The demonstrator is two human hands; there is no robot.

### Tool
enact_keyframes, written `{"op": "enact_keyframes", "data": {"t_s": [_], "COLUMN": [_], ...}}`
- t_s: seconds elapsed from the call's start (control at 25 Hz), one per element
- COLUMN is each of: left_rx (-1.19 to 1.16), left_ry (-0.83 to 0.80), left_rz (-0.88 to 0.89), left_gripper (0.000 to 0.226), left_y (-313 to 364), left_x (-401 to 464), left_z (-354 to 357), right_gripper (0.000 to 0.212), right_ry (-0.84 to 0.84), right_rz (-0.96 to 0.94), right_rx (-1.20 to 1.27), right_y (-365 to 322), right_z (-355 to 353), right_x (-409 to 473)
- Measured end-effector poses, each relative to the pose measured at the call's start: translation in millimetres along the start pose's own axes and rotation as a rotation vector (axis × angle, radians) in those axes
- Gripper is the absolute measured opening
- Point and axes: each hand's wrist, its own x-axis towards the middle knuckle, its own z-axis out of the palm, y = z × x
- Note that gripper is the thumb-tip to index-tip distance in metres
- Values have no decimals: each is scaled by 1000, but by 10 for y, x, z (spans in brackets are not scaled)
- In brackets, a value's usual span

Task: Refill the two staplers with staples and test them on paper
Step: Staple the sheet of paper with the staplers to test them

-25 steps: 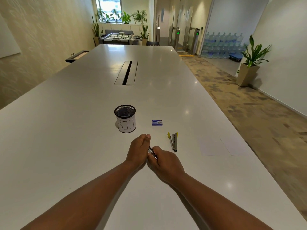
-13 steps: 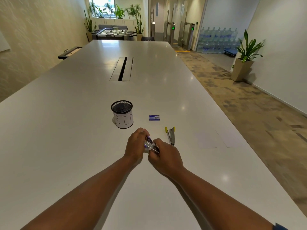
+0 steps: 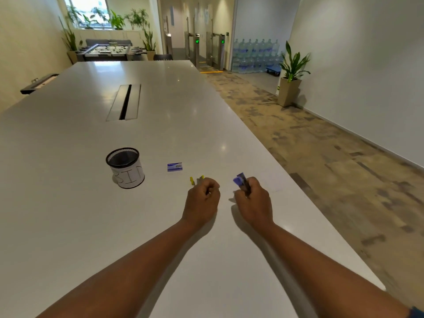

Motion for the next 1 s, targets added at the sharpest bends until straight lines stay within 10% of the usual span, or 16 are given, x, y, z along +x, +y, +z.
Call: {"op": "enact_keyframes", "data": {"t_s": [0.36,0.6,1.0], "left_rx": [503,739,20], "left_ry": [-391,-473,-182], "left_rz": [90,138,2], "left_gripper": [81,79,43], "left_y": [-25,-187,101], "left_x": [579,742,421], "left_z": [711,886,387], "right_gripper": [13,12,16], "right_ry": [-62,-103,-168], "right_rz": [118,252,296], "right_rx": [312,583,603], "right_y": [640,689,295], "right_z": [-409,-480,-394], "right_x": [194,291,210]}}
